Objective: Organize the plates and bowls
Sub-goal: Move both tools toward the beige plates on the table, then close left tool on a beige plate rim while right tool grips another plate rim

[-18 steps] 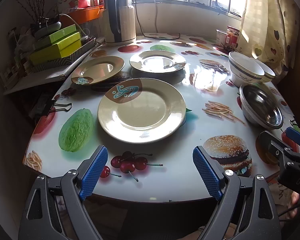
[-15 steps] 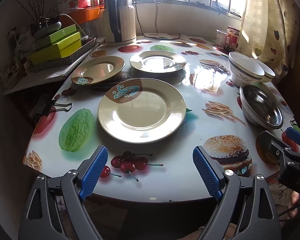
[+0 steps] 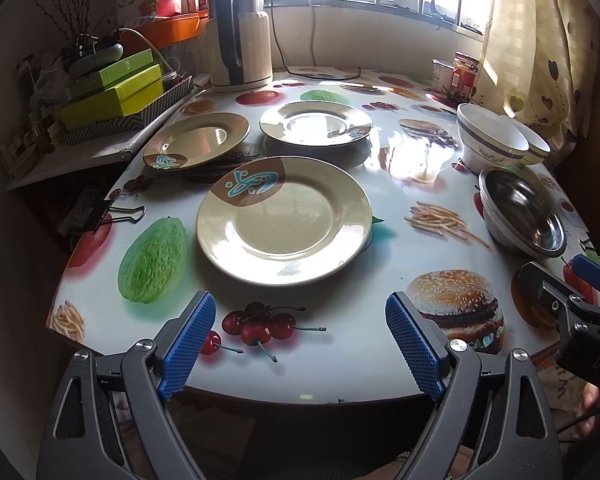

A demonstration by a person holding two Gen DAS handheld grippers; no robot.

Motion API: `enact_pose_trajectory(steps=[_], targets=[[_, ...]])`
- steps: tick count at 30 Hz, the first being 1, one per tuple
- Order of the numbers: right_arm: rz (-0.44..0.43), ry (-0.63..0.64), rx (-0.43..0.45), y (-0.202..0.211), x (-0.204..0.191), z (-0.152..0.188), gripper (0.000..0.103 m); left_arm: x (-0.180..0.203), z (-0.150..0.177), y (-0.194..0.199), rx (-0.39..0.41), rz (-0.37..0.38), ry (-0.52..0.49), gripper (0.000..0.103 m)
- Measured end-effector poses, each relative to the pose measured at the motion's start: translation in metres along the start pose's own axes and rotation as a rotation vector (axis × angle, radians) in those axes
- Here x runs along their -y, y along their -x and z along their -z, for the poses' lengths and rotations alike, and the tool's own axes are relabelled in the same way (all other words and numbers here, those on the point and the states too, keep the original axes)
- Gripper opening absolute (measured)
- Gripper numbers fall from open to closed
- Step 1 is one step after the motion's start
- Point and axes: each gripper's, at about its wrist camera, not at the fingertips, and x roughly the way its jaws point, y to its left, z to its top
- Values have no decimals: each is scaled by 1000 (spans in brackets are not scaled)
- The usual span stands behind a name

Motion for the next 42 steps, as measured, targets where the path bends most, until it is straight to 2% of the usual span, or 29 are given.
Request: enact_pose_trajectory(steps=[19, 20, 25, 29, 33, 35, 38, 42], targets=[[4, 8, 5, -2, -11, 0, 103, -7, -7, 0, 19, -5, 12, 87], [5, 9, 9, -1, 0, -4, 103, -8, -9, 0, 24, -12, 14, 87], [5, 30, 20, -4, -1, -17, 103, -14, -20, -4, 25, -20, 15, 87], [-7, 53, 43, -8, -14, -32, 103, -26, -36, -7, 26, 20, 31, 87], [-62, 61, 52, -14, -23, -52, 103, -38, -55, -12, 41, 15, 37, 87], [-55, 92, 57, -19, -31, -62, 103, -45, -67, -15, 39, 30, 46, 87], [-90, 72, 12, -32, -37, -77, 103, -55, -84, -24, 29, 70, 73, 82], [-115, 38, 6, -45, -44, -99, 103, -66, -102, -36, 23, 69, 85, 76]])
